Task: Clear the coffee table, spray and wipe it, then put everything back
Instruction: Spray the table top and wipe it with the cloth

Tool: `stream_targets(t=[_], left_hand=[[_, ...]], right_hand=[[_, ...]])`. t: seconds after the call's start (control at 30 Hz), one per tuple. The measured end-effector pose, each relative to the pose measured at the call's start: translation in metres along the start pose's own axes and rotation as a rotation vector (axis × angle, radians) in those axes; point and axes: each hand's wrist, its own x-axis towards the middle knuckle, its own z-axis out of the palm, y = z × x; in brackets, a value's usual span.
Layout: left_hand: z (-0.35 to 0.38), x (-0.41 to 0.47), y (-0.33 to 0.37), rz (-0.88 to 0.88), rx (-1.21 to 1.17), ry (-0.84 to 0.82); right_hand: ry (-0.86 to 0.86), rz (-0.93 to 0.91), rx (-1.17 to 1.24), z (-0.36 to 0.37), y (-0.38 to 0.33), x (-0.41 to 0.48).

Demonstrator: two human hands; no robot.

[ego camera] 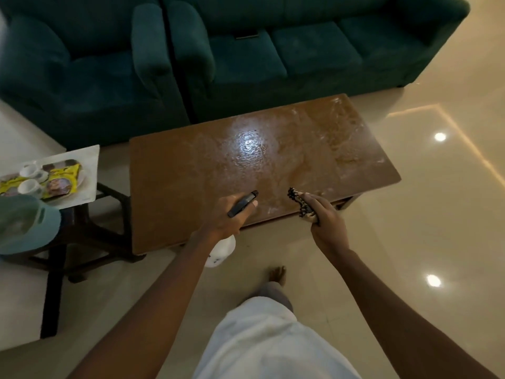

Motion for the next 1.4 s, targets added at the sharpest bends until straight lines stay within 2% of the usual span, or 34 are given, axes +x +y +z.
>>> stream_targets(t=[0.4,0.6,0.7,0.9,1.13,1.4], left_hand=[[0.121,0.149,0.038,0.027,0.025,-0.103],[0.178,0.215,0.082,-0.043,0.04,-0.21],[0.192,0.225,0.089,-0.036,0.067,-0.212],[0.263,0.263,0.095,-0.13,0.118,-0.141],[0.363,0.301,0.079,-0.256,0.04,0.019],[0.445,0.338,0.046,-0.286,0.009,0.151]], right_hand=[[-0.014,0.113,-0.048,-0.067,0.137,0.077],[0.022,0.193,-0.047,-0.109,0.209,0.119],[0.023,0.178,-0.049,-0.117,0.227,0.121],[-0.03,0.2,-0.005,-0.134,0.318,0.141],[-0.142,0.159,0.047,-0.13,0.431,0.173],[-0.041,0.152,0.135,-0.098,0.512,0.194]])
